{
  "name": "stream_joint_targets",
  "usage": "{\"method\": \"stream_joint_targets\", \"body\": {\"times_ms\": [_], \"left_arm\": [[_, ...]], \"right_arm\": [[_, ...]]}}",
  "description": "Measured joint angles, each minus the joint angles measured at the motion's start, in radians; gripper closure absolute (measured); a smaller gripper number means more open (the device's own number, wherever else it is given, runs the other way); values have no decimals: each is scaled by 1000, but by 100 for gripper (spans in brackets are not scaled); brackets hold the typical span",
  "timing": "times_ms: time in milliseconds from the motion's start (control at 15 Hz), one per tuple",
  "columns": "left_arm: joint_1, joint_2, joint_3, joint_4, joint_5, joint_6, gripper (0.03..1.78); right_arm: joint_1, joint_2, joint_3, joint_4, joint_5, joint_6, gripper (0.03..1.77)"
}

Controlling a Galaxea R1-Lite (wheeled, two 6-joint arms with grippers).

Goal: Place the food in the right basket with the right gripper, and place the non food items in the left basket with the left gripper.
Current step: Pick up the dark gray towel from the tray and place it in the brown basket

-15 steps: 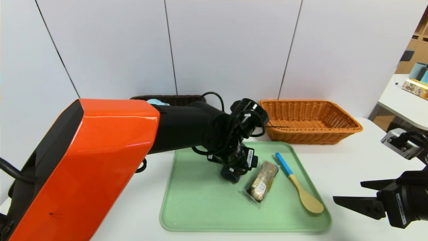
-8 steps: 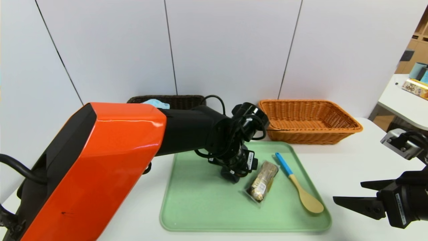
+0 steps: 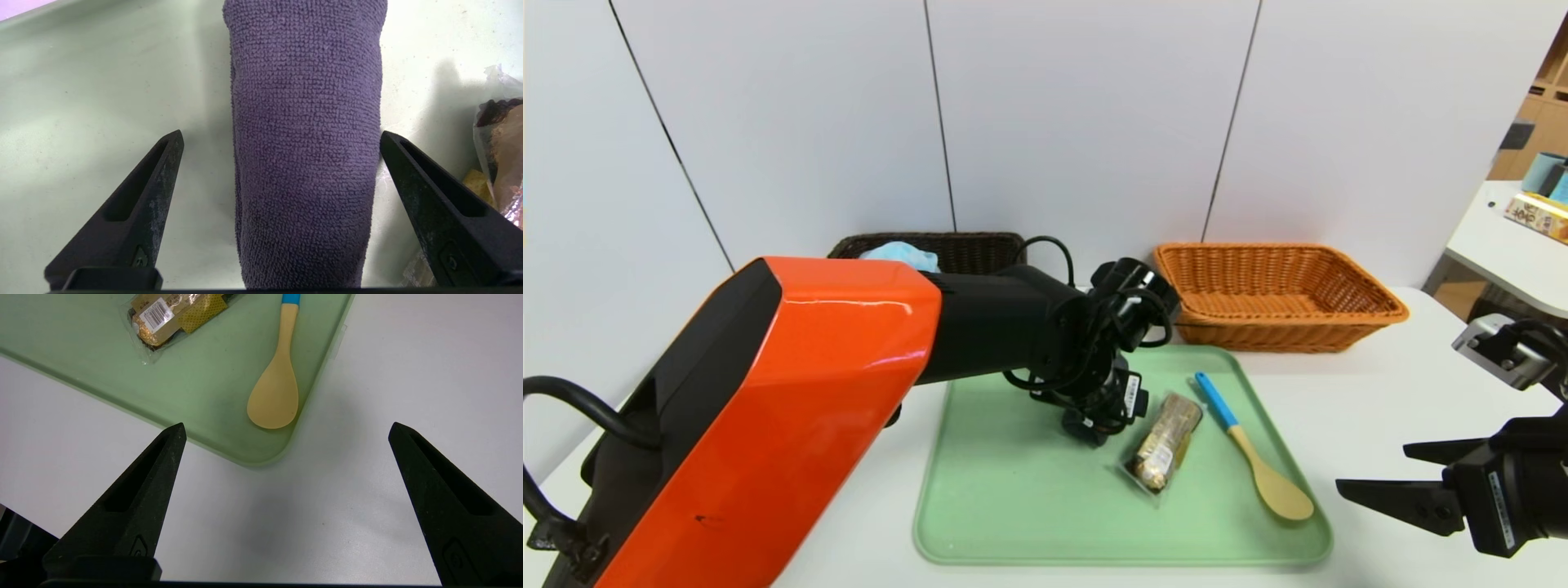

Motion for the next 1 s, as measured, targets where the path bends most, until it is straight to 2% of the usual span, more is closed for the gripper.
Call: {"method": "stream_joint_targets", "body": {"times_ms": [133,200,400,600,667,733,1000], "left_arm": [[-1,1,0,0,0,0,12],[-1,0,0,1,0,2,21],[-3,0,0,3,3,0,69],[-3,-12,0,7,10,2,101],[-3,-21,0,10,11,3,119],[-3,-32,0,13,11,6,156],[-3,-107,0,30,11,39,156]], "right_arm": [[0,0,0,-1,0,0,9],[0,0,-1,-1,0,0,9],[0,-1,-2,-1,-1,0,9],[0,-2,-2,-1,0,0,9],[0,-3,-2,-1,0,0,9],[0,-3,-2,-1,0,0,9],[0,-4,-2,-1,-1,1,9]]}}
